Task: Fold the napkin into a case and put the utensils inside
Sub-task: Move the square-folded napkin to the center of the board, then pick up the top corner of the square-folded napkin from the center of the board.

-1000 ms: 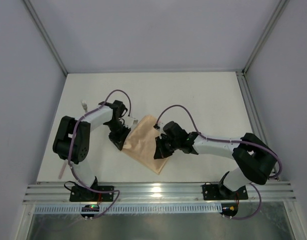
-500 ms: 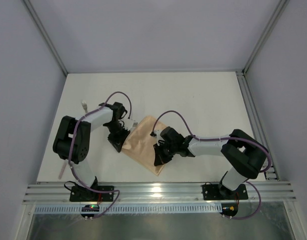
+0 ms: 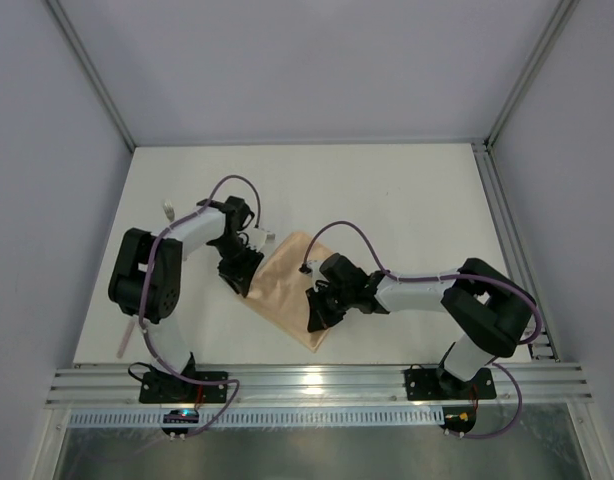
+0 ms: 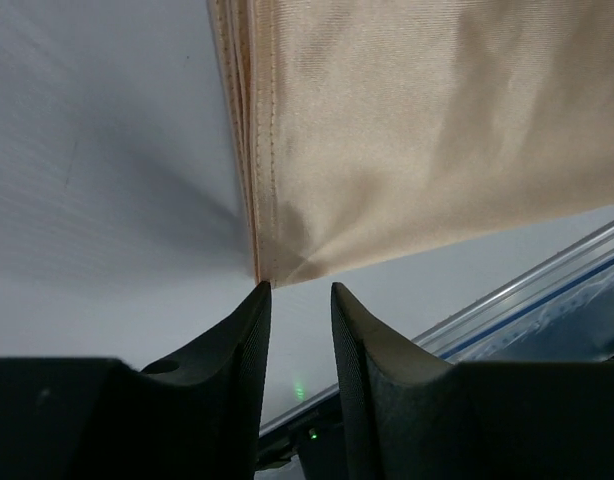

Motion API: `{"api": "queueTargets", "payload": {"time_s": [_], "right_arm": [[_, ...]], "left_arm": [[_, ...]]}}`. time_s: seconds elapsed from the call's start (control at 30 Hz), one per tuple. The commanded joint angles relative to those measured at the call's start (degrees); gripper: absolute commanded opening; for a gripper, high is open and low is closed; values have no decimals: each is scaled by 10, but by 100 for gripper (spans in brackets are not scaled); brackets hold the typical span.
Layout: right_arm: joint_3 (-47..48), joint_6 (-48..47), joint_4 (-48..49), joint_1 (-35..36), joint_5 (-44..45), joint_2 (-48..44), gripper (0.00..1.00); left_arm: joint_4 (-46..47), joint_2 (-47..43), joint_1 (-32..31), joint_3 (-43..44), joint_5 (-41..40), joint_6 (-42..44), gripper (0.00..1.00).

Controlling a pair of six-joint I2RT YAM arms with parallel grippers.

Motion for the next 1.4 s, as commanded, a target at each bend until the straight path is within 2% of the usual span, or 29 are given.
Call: {"api": "queueTargets", "payload": {"time_s": [0.0,0.07,0.13,0.17,0.23,0.4,0.53,0.57,0.6,0.7,0.77,0.83,1.0,1.1,1.2,1.37], "right_arm": [[8,-10,-21,4,28,-2,3],[16,-9,-24,4,30,-5,3],[30,-12,-32,5,32,-8,3],[35,-13,-37,5,32,-8,3],[60,-16,-49,4,31,-16,3],[139,-20,-82,-41,5,-43,7],[226,-26,-90,-127,-4,-19,25],[246,-31,-104,-150,-1,13,32],[267,-41,-116,-159,6,31,34],[405,-53,-190,-175,52,122,38],[464,-58,-247,-177,82,167,40],[525,-70,-277,-177,90,243,42],[587,-94,-298,-178,90,317,45],[600,-106,-304,-178,86,339,45],[606,-98,-292,-178,33,357,44],[600,-77,-271,-178,29,367,36]], "left_arm": [[14,17,-3,2,-24,-9,33],[16,23,-10,-5,-29,-9,28],[24,24,-10,-12,-36,-10,18],[25,22,-11,-17,-40,-9,7],[22,20,-10,-19,-54,-4,0],[22,4,-10,-34,-69,12,0],[25,-4,-10,-42,-75,23,0],[28,-5,-10,-43,-75,23,0],[28,-6,-10,-44,-76,24,0],[26,-9,-10,-45,-76,25,0],[27,-15,-10,-46,-76,27,0],[27,-20,-10,-47,-75,27,0],[25,-21,-10,-49,-72,30,1],[26,-19,-10,-48,-71,30,1],[28,-16,-10,-48,-70,30,1],[30,-13,-10,-46,-71,30,1]]}}
